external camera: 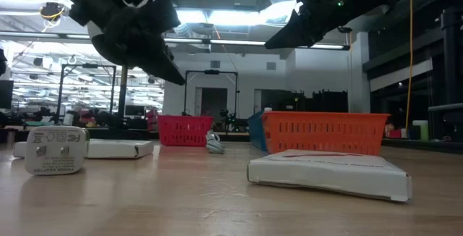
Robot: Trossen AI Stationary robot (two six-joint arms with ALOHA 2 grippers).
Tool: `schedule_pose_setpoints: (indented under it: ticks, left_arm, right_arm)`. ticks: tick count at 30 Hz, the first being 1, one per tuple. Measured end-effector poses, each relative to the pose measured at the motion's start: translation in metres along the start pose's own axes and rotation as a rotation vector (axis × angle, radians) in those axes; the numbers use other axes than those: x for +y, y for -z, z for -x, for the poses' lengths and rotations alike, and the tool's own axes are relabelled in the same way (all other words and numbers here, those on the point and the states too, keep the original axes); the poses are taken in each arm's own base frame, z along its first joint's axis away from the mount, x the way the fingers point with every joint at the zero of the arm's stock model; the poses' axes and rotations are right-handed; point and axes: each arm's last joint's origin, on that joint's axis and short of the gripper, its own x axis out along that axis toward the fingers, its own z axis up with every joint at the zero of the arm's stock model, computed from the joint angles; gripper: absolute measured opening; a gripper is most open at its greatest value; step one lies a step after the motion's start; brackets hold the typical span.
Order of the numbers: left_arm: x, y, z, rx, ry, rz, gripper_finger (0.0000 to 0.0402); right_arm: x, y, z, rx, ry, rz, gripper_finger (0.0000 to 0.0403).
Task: Pick and place items into bin
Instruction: Put the left white card reader box into the blue bin
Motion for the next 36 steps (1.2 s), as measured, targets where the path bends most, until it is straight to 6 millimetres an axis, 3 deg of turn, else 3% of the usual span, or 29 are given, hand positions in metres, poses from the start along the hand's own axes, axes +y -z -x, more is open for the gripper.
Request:
schedule_pose_setpoints:
  ticks: [9, 17, 28, 32, 36]
  left_arm:
    - [-0.028, 0.004, 0.011, 0.234, -0.123, 0.123, 0.0001]
    - [-0.051, 0.000, 0.023, 0.335, -0.106, 0.170, 0.0003]
    - [-0.057, 0.013, 0.034, 0.518, -0.129, 0.289, 0.0003]
    - [-0.059, 0.019, 0.038, 0.598, -0.127, 0.353, 0.0003]
    - [-0.062, 0.023, 0.040, 0.642, -0.120, 0.352, 0.0003]
  right_arm:
    - [0.015, -0.004, -0.006, -0.077, -0.130, -0.019, 0.0000]
    - [0.032, -0.017, -0.024, -0.091, -0.166, -0.008, 0.0000]
    - [0.082, -0.026, -0.077, 0.180, -0.266, 0.177, 0.0000]
    - [0.094, -0.031, -0.094, 0.192, -0.282, 0.248, 0.0000]
    - [0.102, -0.029, -0.112, 0.206, -0.160, 0.299, 0.0000]
